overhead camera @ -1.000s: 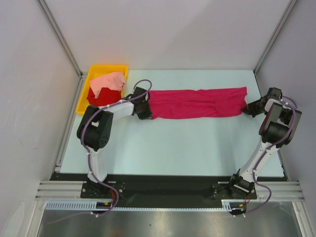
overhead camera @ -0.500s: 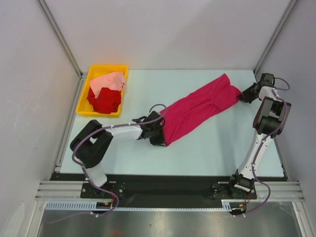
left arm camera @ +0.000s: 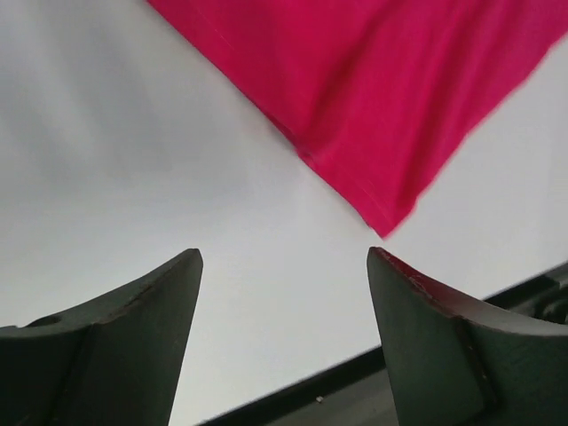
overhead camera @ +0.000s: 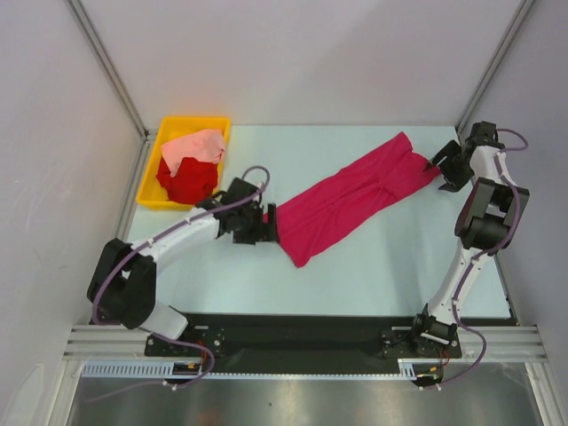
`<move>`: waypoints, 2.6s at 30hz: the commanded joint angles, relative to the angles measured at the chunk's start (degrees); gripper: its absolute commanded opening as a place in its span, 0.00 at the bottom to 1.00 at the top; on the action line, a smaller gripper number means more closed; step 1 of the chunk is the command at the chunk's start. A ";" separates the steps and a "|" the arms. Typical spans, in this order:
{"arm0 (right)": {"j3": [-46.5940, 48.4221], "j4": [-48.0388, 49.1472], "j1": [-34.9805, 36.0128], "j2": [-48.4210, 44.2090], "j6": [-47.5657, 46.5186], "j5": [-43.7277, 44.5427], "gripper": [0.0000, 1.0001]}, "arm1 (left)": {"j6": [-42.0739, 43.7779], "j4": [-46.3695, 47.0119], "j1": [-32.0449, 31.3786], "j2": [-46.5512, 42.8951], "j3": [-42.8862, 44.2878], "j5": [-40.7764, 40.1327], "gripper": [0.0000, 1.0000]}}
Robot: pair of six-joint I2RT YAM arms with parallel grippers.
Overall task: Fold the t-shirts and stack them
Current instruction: Fold the tshirt
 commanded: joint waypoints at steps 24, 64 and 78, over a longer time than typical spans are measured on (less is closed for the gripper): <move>-7.30 -1.54 1.53 -7.72 -3.43 -5.69 0.81 | 24.40 -1.82 13.46 33.07 29.32 10.71 0.53; 16.67 23.24 9.79 22.68 7.99 -9.04 0.00 | -3.90 20.49 0.20 2.13 -21.75 14.49 0.00; 39.30 11.96 10.06 31.23 10.02 -3.06 0.49 | -9.45 27.27 -4.56 3.98 -22.73 15.46 0.03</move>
